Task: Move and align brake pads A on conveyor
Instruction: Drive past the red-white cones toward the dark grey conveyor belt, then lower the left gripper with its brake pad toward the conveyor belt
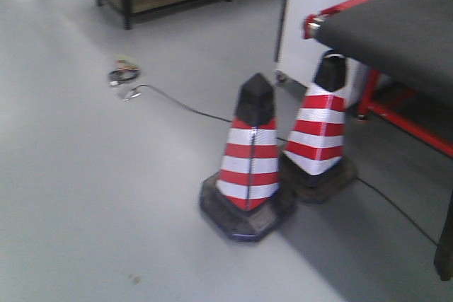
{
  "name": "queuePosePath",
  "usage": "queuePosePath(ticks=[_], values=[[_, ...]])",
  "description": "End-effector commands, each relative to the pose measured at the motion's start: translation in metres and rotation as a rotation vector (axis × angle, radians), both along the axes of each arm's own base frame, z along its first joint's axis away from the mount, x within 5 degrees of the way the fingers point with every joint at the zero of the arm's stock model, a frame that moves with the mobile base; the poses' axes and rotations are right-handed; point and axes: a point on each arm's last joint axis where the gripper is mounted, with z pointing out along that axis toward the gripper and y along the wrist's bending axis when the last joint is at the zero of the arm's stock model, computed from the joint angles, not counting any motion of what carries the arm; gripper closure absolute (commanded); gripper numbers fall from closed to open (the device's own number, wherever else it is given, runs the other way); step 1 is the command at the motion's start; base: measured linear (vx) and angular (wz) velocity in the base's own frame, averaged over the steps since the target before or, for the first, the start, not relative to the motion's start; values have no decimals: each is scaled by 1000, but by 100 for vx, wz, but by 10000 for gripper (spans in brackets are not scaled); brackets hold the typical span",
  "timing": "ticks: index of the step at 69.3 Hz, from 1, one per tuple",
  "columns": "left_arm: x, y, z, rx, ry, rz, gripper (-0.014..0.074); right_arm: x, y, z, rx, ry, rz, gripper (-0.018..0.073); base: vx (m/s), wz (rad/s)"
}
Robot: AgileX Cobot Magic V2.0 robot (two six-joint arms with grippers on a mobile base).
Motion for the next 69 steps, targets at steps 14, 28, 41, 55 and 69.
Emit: queuePosePath(ticks=[14,28,41,55,69], values=[[3,-1,9,-10,-46,-2,603,2,0,16,24,-110,2,568,31,-73],[3,-1,9,-10,-46,-2,603,2,0,16,24,-110,2,568,31,-71],[3,-1,9,-10,-46,-2,603,2,0,16,24,-110,2,568,31,-71],[3,-1,9,-10,-46,-2,603,2,0,16,24,-110,2,568,33,-68],[3,-1,9,-10,-46,-2,603,2,0,16,24,-110,2,568,38,-55]])
